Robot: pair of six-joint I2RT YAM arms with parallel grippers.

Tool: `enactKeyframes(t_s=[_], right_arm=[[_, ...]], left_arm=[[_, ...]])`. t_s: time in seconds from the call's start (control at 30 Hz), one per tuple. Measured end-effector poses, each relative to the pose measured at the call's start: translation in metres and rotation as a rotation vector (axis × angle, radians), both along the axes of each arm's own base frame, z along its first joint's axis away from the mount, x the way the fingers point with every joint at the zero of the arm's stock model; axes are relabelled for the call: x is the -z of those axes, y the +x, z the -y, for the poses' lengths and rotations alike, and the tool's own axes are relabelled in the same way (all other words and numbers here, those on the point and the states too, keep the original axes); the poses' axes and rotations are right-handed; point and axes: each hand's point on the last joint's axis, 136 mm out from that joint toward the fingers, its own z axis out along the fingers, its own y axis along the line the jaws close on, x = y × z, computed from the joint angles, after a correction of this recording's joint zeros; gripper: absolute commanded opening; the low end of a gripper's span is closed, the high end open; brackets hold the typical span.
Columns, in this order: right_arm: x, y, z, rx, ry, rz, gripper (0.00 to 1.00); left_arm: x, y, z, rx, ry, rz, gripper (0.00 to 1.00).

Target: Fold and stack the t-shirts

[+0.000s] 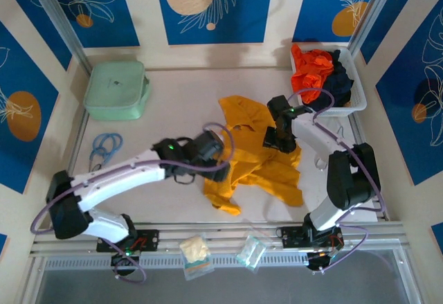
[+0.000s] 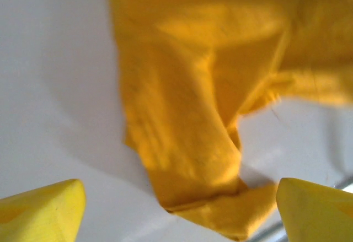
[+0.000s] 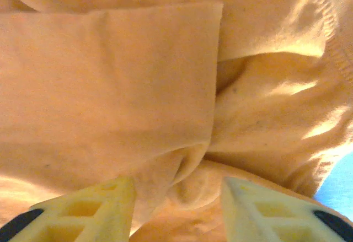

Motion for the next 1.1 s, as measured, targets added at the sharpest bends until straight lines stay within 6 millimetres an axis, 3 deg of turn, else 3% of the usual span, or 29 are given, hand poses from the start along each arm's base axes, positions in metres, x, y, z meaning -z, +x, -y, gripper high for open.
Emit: enactKeyframes(t_s=[0.1, 0.17, 0.3, 0.43, 0.63, 0.77, 0.9, 1.0, 1.1], right_arm=[[-0.011, 0.001, -0.002, -0.008, 0.024, 0.031, 0.39], [-0.018, 0.0, -0.004, -0.012, 0.041, 0.048, 0.36], [-0.026, -0.008, -0.006, -0.015, 0.079, 0.068, 0.33], [-0.021, -0.026, -0.003, -0.017, 0.093, 0.049, 0.32], [-0.011, -0.049, 0.005, -0.001, 0.103, 0.02, 0.3], [-0.01, -0.054, 0.008, 0.011, 0.108, 0.017, 0.27], [-0.007, -0.057, 0.008, 0.019, 0.115, 0.007, 0.24], [-0.003, -0.06, 0.007, 0.022, 0.12, -0.005, 0.22], [-0.001, -0.059, 0.005, 0.024, 0.129, -0.009, 0.21]], left_arm=[[-0.001, 0.035, -0.032, -0.146, -0.053, -0.031, 0.75], [0.015, 0.051, -0.042, -0.196, -0.072, -0.084, 0.68], [0.058, 0.07, -0.025, -0.176, -0.109, -0.21, 0.6], [0.102, 0.079, -0.004, -0.141, -0.123, -0.318, 0.54], [0.146, 0.092, 0.011, -0.138, -0.1, -0.399, 0.54], [0.153, 0.099, 0.014, -0.151, -0.105, -0.412, 0.47], [0.155, 0.114, 0.025, -0.15, -0.141, -0.389, 0.17], [0.157, 0.117, 0.03, -0.145, -0.154, -0.386, 0.01], [0.155, 0.119, 0.031, -0.141, -0.158, -0.377, 0.0]])
